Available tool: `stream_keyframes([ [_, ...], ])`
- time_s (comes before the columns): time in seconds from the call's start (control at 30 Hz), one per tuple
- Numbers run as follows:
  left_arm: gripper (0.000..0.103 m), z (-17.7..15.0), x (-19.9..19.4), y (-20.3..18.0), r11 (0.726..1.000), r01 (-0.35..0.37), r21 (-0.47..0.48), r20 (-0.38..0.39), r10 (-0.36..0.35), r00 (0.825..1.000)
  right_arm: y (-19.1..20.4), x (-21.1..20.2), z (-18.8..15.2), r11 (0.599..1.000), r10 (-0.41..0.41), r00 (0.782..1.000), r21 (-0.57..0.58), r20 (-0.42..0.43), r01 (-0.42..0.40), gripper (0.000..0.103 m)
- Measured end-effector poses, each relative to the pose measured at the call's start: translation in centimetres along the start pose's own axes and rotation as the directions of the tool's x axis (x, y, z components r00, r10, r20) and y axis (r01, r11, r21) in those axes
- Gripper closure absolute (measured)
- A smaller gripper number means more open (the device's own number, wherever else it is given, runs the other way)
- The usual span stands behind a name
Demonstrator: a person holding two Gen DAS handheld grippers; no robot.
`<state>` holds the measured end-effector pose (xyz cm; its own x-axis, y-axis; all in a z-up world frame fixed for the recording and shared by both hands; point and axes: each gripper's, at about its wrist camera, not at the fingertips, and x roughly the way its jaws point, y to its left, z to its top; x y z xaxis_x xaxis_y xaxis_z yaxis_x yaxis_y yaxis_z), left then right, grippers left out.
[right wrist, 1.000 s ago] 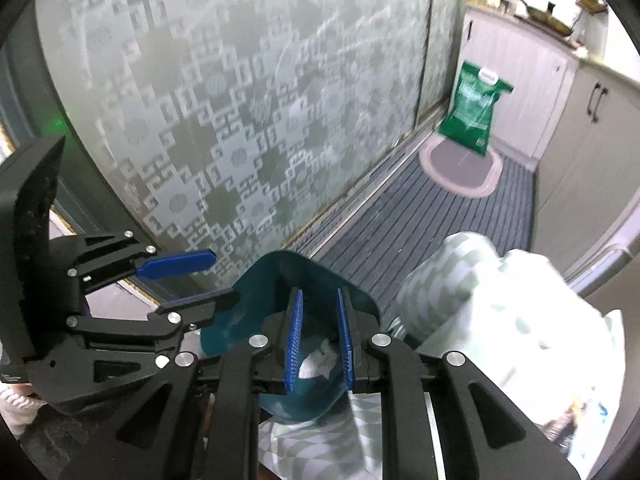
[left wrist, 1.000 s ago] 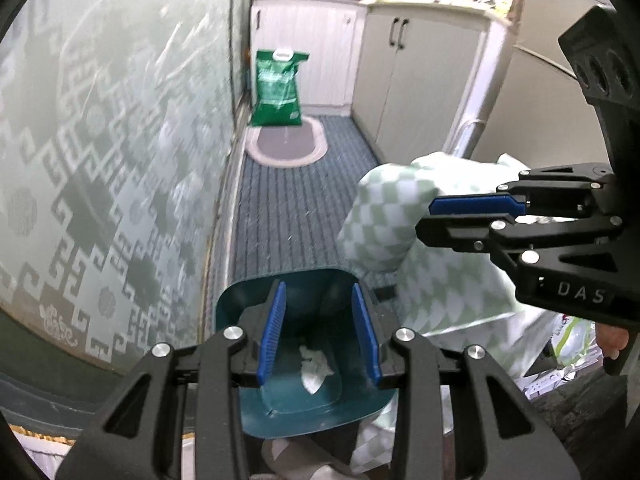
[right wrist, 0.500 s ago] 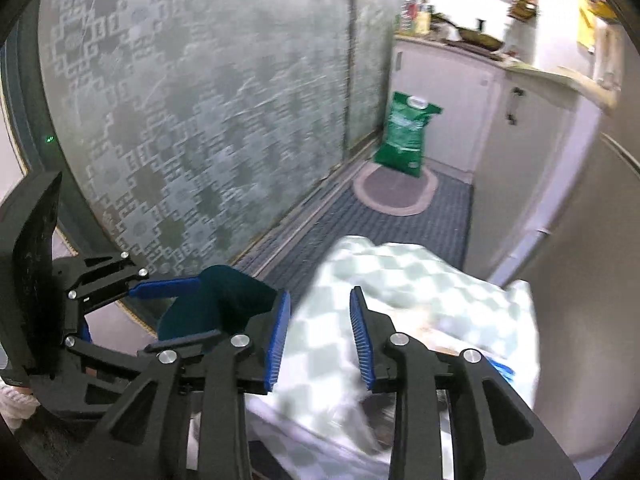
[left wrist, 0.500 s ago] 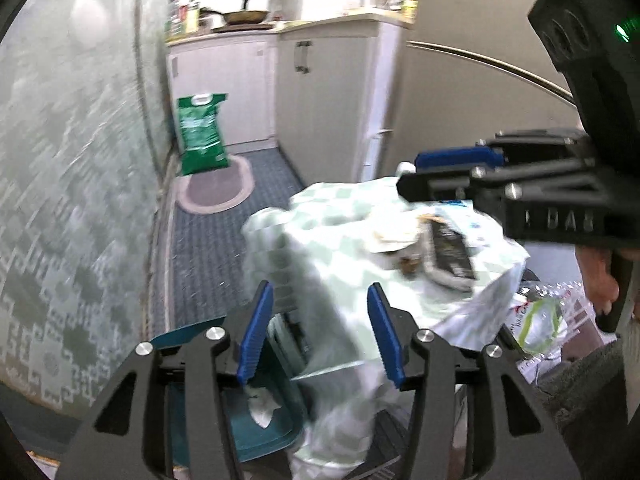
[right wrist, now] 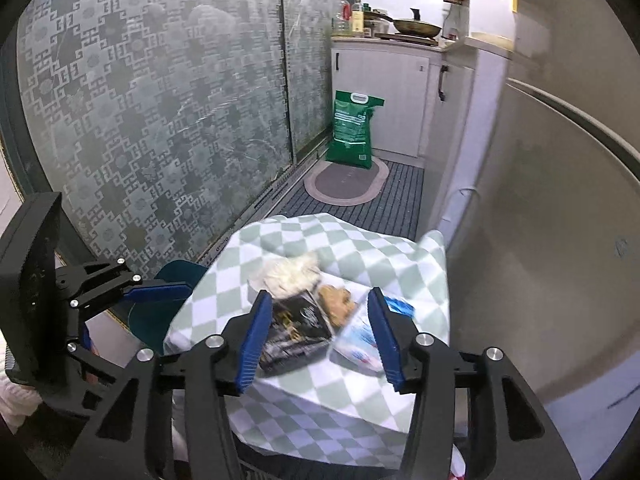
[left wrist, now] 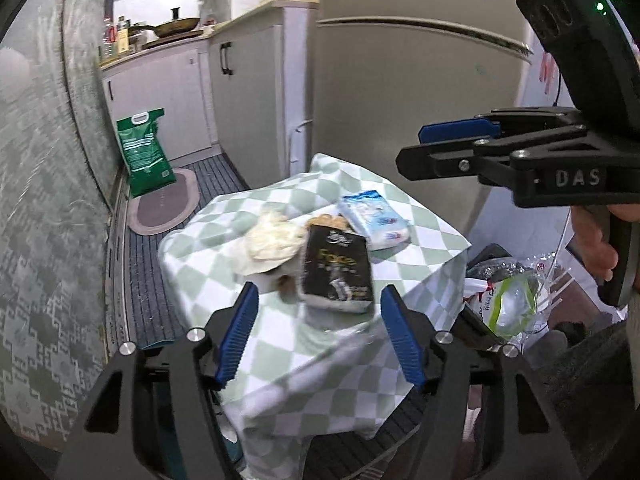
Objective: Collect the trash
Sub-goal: 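Move both tools back over the table toward the tissue packs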
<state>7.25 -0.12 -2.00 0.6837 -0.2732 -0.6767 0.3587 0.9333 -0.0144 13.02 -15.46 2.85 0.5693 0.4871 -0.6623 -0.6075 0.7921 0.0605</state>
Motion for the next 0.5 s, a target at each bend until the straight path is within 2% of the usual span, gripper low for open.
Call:
stream_keyframes([
  [0.2, 0.035, -0.4, 1.7, -0.9, 1.000, 0.010, 0.028, -0.039, -0.009, 0.999, -1.7, -1.0, -1.4, 1.000, -0.004, 1.000, 0.012, -0.003, 0.004, 0.049],
  [0.5, 0.035, 0.0, 3.0, -0.5, 1.000, 0.027, 0.013, -0.059, -0.026, 0.998, -2.5, -1.1, -2.1, 1.000, -0.003, 1.000, 0.020, -0.017, 0.003, 0.048],
])
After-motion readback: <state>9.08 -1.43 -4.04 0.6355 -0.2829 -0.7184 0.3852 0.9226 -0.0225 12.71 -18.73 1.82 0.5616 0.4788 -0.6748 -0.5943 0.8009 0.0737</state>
